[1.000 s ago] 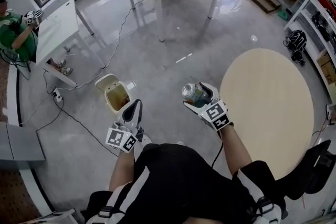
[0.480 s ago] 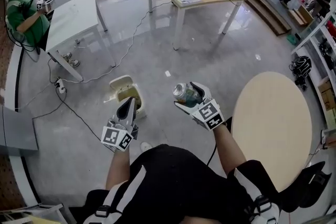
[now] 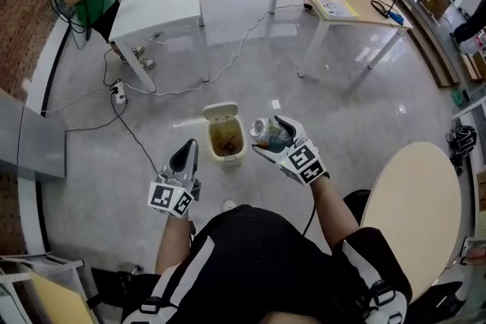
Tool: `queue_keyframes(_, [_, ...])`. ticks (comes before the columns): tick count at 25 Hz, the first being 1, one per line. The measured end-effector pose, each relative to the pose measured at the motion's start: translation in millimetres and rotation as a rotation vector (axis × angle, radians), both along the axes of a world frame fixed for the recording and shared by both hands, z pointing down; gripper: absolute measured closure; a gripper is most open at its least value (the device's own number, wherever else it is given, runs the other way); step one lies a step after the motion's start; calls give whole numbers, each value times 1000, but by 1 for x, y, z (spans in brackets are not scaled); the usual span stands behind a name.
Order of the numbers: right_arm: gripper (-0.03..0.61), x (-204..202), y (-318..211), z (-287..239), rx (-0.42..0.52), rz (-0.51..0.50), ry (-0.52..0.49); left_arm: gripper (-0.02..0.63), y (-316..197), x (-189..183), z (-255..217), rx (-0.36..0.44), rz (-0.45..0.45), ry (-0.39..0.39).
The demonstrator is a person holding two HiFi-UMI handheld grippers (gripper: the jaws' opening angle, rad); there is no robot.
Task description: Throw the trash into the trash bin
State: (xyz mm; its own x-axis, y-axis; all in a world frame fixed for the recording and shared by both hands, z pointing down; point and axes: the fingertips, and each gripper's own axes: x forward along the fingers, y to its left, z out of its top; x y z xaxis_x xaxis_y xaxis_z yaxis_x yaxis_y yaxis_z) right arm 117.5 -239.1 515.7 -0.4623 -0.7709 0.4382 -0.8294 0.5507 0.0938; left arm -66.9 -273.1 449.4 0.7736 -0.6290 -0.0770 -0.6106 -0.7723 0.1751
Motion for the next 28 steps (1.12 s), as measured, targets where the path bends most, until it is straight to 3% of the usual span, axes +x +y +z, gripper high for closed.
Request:
queue_keyframes(5, [144, -52, -32, 4, -5, -68, -28, 614, -22, -49, 10, -12, -53, 1])
queue_keyframes(12, [144, -90, -46, 34, -74, -107, -15, 614, -32, -87, 39, -76, -90, 6])
queue_keyframes(25, [144, -97, -64, 93, -228, -155, -13, 614, -51, -87, 87, -208, -118, 13])
queue_keyframes(28, [144, -98, -78, 106, -261, -178, -24, 614, -66, -79, 93, -238, -123, -17])
